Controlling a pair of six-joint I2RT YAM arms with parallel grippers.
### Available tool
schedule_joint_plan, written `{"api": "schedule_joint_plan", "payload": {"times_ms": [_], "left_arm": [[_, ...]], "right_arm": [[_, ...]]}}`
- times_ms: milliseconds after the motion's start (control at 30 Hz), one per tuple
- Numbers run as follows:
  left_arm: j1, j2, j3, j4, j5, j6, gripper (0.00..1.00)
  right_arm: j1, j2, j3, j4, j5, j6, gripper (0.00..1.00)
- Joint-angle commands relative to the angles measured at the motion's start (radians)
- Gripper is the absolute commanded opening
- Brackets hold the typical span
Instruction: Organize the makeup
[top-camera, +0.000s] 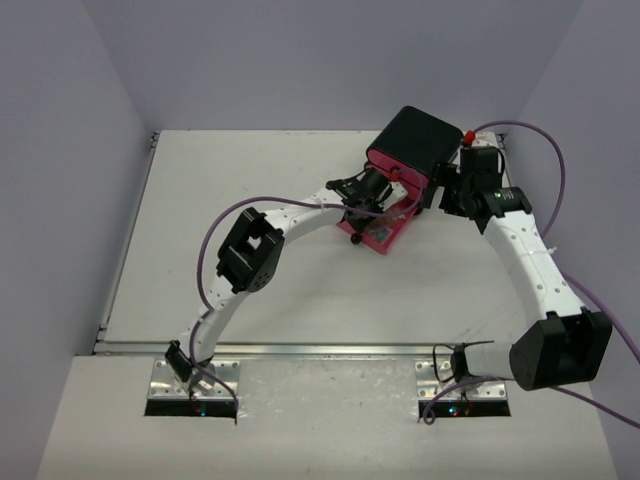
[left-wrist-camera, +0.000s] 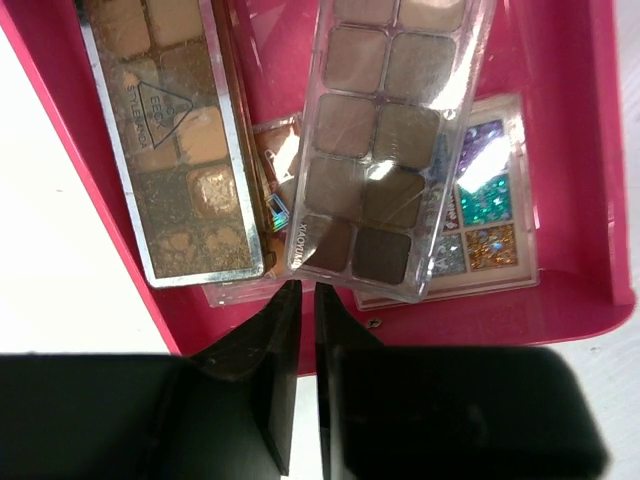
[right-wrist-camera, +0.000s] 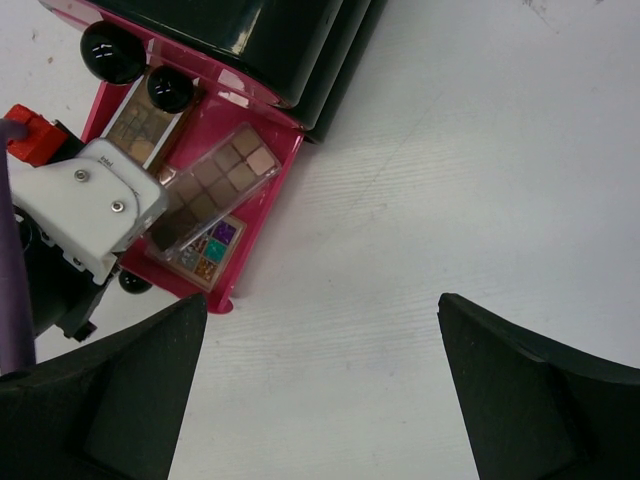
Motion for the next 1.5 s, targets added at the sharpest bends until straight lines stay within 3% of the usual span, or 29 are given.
{"api": "schedule_joint_plan", "payload": {"times_ms": [0, 100, 200, 333, 467, 600, 867, 1233, 1467], "left_arm": [[-0.005, -0.028, 0.089, 0.051, 0.033, -0.035, 0.13], [-0.005, -0.012, 0.185, 0.071, 0.040, -0.043, 0.23], [-0.005, -0.017, 0.243, 0.098, 0.017, -0.040, 0.26], [0.003, -0.122, 0.140, 0.166, 0.002, -0.059, 0.27], [0.024, -0.292, -0.058, 0.158, 0.059, -0.151, 0.26], [0.039, -0.480, -0.434, 0.225, 0.111, -0.165, 0.28], [0.030, -0.650, -0.862, 0.557, 0.140, -0.148, 0.38], [-0.020, -0.459, -0.871, 0.676, 0.174, -0.263, 0.48], [-0.020, -0.319, -0.720, 0.609, 0.070, -0.322, 0.47]], "right_arm": [[-0.002, -0.016, 0.009, 0.026, 0.027, -0.006, 0.98], [-0.002, -0.001, 0.015, 0.025, 0.005, -0.002, 0.98], [-0.003, 0.020, 0.025, 0.026, -0.006, 0.012, 0.98], [-0.013, 0.086, 0.121, 0.021, -0.042, 0.009, 0.98], [-0.025, 0.170, 0.257, 0.018, -0.045, 0.020, 0.98], [-0.035, 0.292, 0.364, 0.017, -0.064, 0.028, 0.97], [-0.057, 0.477, 0.572, 0.022, -0.053, 0.018, 0.97], [-0.061, 0.646, 0.699, 0.056, -0.042, 0.017, 0.97], [-0.063, 0.687, 0.707, 0.075, -0.037, 0.005, 0.96]]}}
